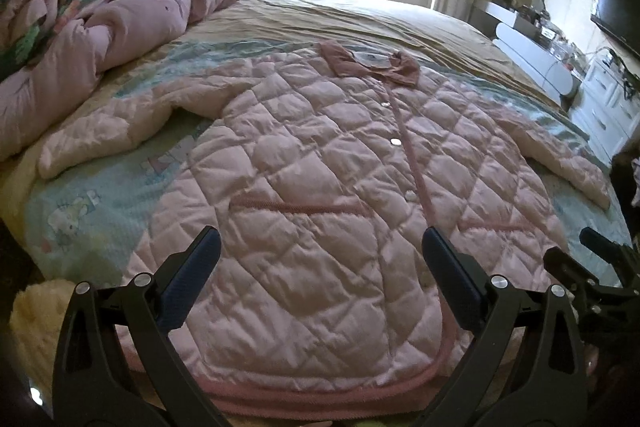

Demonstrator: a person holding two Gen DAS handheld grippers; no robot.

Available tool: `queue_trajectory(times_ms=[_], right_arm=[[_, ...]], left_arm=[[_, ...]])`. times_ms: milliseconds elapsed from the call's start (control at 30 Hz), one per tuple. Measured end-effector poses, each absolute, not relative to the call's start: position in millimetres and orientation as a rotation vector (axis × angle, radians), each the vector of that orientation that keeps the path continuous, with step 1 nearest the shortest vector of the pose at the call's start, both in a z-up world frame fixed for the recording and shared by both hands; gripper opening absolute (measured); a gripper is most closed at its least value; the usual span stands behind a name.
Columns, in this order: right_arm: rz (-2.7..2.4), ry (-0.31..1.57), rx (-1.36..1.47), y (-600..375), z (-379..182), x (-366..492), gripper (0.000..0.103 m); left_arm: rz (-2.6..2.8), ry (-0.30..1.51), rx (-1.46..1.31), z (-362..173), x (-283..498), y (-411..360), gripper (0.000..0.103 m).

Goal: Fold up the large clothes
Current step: 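Move the right gripper toward the coat sleeve nearest it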

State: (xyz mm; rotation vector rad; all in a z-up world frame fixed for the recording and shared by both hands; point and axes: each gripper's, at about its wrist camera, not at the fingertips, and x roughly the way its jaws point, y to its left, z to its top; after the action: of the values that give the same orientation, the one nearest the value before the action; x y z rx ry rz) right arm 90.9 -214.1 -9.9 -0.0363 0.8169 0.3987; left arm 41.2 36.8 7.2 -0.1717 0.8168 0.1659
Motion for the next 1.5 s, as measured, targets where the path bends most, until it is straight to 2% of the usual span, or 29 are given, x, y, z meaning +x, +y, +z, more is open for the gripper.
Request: queue_trajectory(times_ms=[567,1000,1500], right_arm=[[0.363,0.761,0.026,-212.5,12.4,166.9,0.099],[0.308,0.732,0.102,-224.9,26.6,231.2,0.099],[0.104,0.744,0.257,-295.4,6.1,306.6,0.099]], left_arm=[[0.213,0.761,-0.151,56.2,106.8,46.5,0.094],[0.154,0.819,-0.149,58.8,177.3,40.8,0.094],[0.101,0.859,-0.134,44.9,264.5,19.3,0.094]])
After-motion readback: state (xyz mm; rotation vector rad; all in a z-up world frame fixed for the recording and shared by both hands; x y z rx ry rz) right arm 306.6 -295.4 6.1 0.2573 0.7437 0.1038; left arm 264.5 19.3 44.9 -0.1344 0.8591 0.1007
